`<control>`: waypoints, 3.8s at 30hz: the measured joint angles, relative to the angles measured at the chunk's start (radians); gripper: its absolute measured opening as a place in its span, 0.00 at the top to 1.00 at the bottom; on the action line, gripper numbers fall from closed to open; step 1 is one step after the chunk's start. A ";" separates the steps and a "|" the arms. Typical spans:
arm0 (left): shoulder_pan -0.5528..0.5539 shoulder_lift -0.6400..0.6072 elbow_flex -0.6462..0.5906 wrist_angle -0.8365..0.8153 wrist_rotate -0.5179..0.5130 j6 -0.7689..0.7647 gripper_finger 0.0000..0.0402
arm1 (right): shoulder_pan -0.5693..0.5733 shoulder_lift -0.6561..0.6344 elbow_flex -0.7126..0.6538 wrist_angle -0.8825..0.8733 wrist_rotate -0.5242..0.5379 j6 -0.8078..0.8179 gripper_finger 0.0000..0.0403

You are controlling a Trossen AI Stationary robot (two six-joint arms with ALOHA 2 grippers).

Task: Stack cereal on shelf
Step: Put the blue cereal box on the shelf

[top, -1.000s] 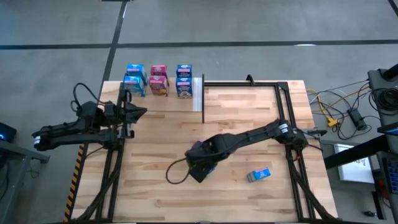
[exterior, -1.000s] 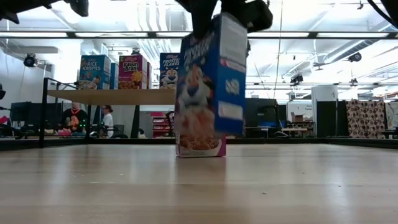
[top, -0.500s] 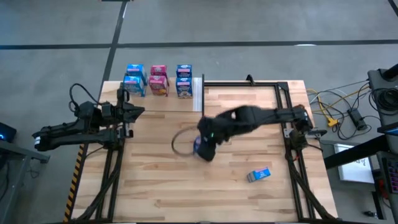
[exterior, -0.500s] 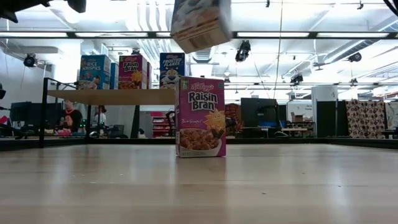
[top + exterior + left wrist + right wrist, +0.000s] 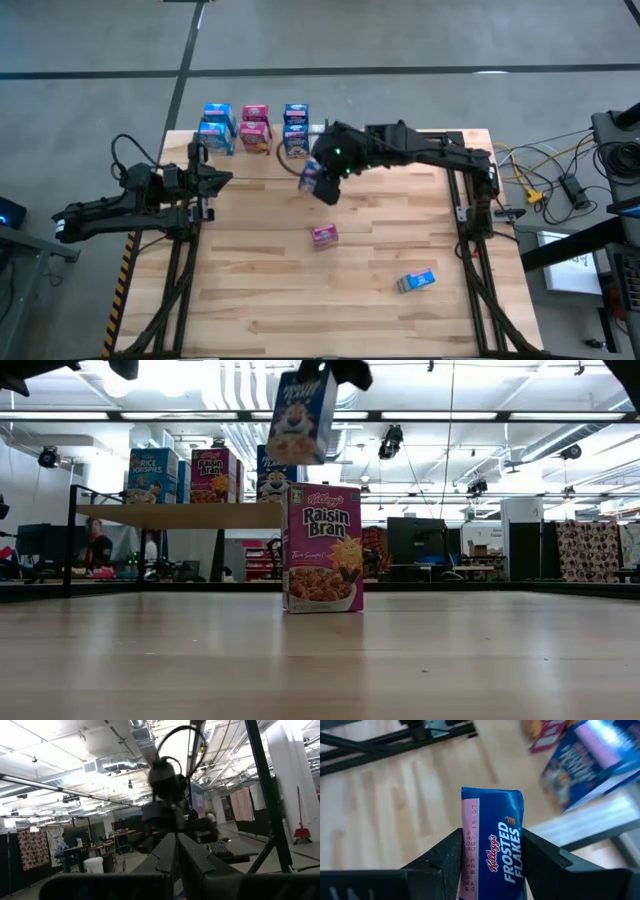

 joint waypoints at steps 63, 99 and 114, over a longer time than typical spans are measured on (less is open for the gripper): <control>0.000 0.119 0.000 -0.022 -0.092 0.127 1.00 | -0.118 0.104 0.001 0.179 0.088 -0.475 0.50; 0.001 0.188 0.027 -0.051 -0.203 0.201 1.00 | -0.137 0.014 -0.212 0.214 0.113 -0.408 0.97; 0.001 0.188 0.027 -0.050 -0.203 0.201 1.00 | -0.137 0.014 -0.275 0.317 0.113 -0.446 0.97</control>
